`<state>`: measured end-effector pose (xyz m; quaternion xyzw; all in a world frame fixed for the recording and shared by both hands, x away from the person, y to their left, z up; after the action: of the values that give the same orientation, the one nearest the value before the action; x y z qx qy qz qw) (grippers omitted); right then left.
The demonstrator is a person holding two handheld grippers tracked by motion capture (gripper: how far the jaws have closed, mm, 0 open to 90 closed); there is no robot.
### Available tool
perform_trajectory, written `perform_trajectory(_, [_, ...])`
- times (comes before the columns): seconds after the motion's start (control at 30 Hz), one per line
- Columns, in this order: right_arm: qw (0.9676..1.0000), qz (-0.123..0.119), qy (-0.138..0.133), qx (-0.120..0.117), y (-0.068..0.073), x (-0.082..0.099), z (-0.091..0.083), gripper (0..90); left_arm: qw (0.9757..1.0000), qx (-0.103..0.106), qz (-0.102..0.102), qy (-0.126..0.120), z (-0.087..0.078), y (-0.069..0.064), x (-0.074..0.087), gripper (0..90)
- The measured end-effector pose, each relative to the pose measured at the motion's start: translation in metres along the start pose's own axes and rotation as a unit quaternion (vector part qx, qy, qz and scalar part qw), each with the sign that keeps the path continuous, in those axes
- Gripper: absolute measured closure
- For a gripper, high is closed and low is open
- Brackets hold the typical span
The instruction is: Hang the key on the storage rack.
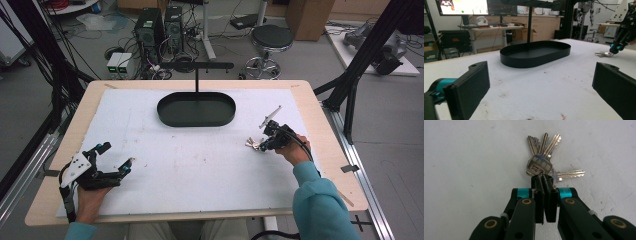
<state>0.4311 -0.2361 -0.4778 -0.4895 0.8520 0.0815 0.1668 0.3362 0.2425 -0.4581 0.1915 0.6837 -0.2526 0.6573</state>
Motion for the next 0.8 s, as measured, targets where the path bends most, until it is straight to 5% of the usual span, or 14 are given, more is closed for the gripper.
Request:
perform_trajectory(0.23, [0.9997, 0.014, -0.013, -0.013, 0.003, -0.004, -0.007, 89.2, 1.0, 0.0, 0.0, 0.0, 0.0, 0.0, 0.0, 1.7])
perform_trajectory(0.5, [0.9943, 0.015, -0.1, -0.032, 0.0, -0.039, -0.047, 89.1, 1.0, 0.0, -0.002, -0.001, 0.0, 0.0, 0.0, 1.7])
perform_trajectory(0.8, [0.9755, 0.021, -0.212, -0.055, -0.009, -0.089, -0.094, 89.0, 1.0, 0.0, -0.004, -0.002, 0.0, 0.0, 0.0, 1.7])
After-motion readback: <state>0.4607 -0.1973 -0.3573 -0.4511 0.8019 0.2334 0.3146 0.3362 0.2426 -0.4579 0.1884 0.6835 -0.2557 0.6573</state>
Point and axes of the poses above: each handheld gripper's, and its own axes: z roughly forward along the jaws, x roughly out of its underside, y roughly to its left, the point moved 8 cm from there along z, roughly forward along the jaws, and after that the axes turned 4 degrees about -z, right-handed, at the moved point
